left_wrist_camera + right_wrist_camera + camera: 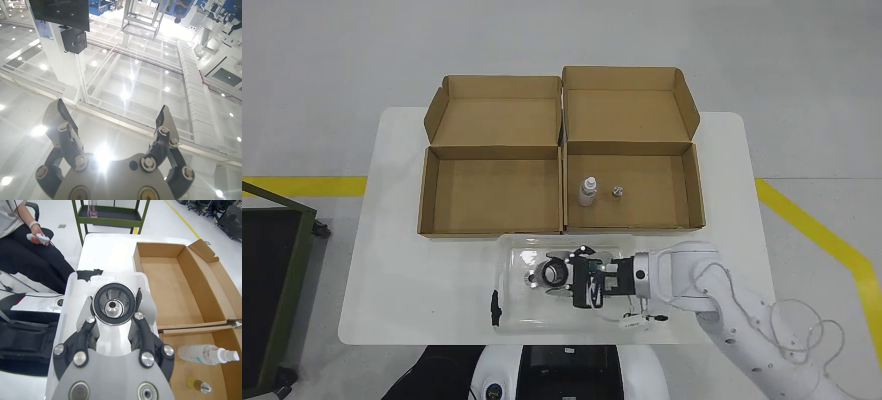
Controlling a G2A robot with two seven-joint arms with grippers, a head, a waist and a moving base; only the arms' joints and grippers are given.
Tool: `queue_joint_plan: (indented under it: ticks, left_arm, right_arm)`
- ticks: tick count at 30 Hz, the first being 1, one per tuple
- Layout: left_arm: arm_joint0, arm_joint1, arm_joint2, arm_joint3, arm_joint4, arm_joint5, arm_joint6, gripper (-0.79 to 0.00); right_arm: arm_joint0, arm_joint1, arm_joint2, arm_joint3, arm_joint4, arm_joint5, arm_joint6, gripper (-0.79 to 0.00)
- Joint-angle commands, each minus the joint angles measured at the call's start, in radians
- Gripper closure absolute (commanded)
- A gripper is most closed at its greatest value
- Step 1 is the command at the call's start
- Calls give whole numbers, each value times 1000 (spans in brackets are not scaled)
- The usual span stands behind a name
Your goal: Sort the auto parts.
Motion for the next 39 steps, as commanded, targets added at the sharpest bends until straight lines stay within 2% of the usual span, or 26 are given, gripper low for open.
queue_joint_plan:
  ticks: [1,14,27,33,39]
  left_arm:
    - [0,0,0,0,0,0,0,-785]
    - [0,0,0,0,0,0,0,-785]
    - [0,0,0,0,0,0,0,-785]
    - [0,0,0,0,0,0,0,-785]
    - [0,0,0,0,0,0,0,-785]
  right_arm:
    - [-5,2,17,-4,17,-6,-40,0]
    - [63,1,105,-77,48,3,-153,0]
    - [136,-11,147,-82,81,47,-254,0]
    - [155,-16,153,-74,121,12,-329,0]
    - [168,-21,145,-63,128,-1,-353,0]
